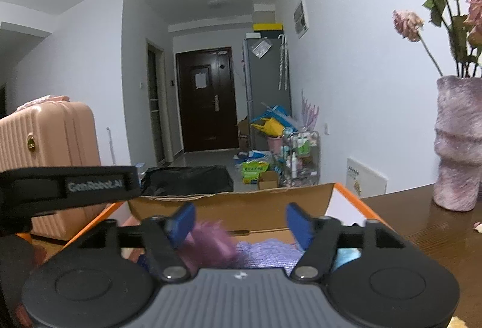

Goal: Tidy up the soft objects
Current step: 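Open both grippers to drop the scrunchie and sponge into the box, then withdraw both grippers from the box toward the sheep plush and plastic bag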

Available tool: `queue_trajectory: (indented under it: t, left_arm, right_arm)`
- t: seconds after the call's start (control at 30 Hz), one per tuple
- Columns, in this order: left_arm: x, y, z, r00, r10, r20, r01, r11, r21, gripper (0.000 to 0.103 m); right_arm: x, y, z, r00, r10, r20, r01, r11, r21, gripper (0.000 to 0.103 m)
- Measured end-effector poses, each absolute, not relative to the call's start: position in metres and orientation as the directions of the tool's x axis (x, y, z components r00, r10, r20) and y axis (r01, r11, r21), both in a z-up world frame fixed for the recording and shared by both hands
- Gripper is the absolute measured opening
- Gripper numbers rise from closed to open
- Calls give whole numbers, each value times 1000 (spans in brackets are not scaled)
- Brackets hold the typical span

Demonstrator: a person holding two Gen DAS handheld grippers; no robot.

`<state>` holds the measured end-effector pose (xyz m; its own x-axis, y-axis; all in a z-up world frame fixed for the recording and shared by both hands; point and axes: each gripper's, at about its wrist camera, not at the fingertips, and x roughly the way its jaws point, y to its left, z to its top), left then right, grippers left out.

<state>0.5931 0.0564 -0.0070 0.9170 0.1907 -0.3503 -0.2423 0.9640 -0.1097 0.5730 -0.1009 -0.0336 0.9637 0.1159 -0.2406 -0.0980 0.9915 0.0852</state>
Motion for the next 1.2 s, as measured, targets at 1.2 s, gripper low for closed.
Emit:
queue_trajectory:
  t: [1.2]
  left_arm:
    - [533,60,-6,925,198,-325,-248,961,-120,103]
  right_arm:
    - [498,-133,-27,978,81,-194,-77,997,30,103]
